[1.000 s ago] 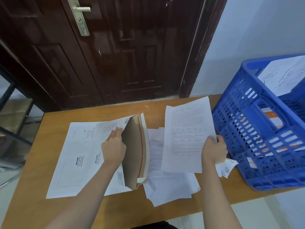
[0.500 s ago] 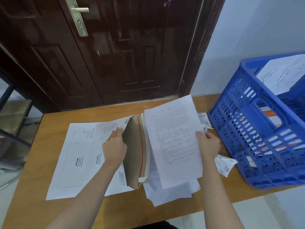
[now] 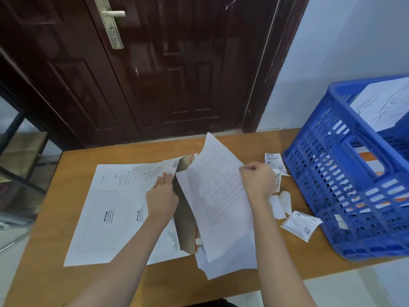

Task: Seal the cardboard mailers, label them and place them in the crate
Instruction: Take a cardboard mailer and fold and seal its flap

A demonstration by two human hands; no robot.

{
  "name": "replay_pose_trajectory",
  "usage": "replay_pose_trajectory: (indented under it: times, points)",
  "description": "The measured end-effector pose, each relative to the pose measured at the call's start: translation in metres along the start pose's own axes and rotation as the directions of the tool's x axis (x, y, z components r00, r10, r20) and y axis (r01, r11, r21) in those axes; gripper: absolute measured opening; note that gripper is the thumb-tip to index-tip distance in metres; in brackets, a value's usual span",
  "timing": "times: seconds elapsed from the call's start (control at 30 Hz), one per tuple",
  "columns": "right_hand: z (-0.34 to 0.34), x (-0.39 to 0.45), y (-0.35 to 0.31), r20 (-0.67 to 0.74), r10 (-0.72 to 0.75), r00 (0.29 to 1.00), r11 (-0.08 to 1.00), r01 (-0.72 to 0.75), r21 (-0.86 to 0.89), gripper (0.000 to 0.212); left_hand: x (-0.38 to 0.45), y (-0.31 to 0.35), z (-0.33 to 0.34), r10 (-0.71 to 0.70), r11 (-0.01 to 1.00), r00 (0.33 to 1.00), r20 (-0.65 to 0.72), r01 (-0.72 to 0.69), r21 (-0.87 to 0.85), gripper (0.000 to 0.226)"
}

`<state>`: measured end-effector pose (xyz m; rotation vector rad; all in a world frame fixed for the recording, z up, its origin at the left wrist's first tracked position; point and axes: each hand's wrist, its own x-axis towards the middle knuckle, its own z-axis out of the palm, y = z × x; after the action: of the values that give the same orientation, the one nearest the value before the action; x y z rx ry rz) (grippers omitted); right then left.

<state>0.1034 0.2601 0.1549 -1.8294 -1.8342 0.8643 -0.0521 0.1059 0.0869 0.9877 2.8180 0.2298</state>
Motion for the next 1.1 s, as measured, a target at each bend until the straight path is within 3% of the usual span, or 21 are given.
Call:
replay_pose_trajectory:
  times: [0.53,0.67,0.83,0.93,1.0,1.1]
  points:
    - [0.027,-0.011,-0.007,0.039,-0.164,0.986,0.986,0.163,0.032,0.020,-0.004,0.003,0.002,0.022,0.999,0.999,-0.025,-0.023,-0.045,0.046]
    - [0.029,-0.008,0.002,0.136,-0.111,0.985,0.994,0.107,0.037,0.027,-0.002,0.003,0.001,0.003,0.998,0.999,-0.034,-0.005,-0.061,0.048]
    - [0.030,0.004,0.008,0.289,-0.010,0.957,0.980,-0.048,0.195,0.036,-0.001,0.003,0.000,0.001,0.997,0.999,-0.048,-0.005,-0.078,0.045]
    - [0.027,0.007,0.009,0.352,0.055,0.935,0.943,-0.164,0.289,0.030,0.000,0.003,-0.001,0.002,0.997,0.998,-0.057,-0.006,-0.082,0.046]
    - [0.026,0.008,0.012,0.472,0.087,0.877,0.933,-0.237,0.270,0.023,0.002,0.003,-0.002,-0.004,0.995,0.998,-0.066,-0.003,-0.101,0.045]
    - [0.030,0.014,0.022,0.605,0.095,0.790,0.938,-0.275,0.212,0.039,0.005,0.002,-0.003,-0.011,0.991,0.997,-0.080,0.001,-0.133,0.043]
